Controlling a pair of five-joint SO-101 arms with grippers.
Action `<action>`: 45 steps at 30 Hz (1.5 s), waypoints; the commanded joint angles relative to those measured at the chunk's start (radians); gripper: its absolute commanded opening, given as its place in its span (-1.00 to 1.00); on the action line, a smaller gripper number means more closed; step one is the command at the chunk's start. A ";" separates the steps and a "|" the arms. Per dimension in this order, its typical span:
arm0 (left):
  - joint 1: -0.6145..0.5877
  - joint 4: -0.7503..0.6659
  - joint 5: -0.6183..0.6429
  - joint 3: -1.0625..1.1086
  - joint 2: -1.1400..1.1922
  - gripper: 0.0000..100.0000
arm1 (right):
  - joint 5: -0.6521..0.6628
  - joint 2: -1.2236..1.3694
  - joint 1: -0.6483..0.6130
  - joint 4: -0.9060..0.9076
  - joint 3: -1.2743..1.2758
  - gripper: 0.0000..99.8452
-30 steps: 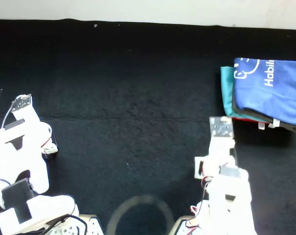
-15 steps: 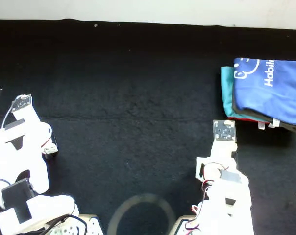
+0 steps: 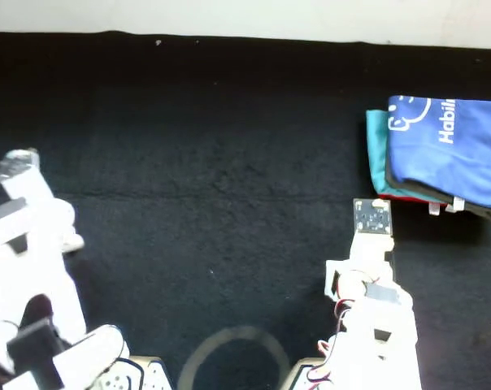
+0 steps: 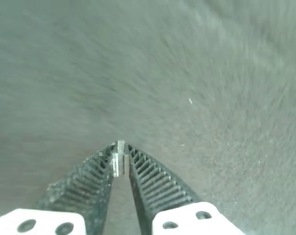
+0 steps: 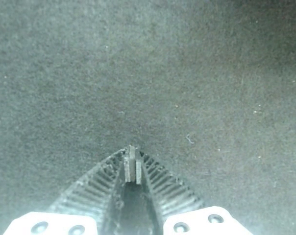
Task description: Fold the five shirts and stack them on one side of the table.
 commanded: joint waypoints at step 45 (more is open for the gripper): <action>-0.360 0.529 -0.184 -2.428 1.709 -0.95 | -0.006 -0.010 0.001 -0.024 0.001 -0.99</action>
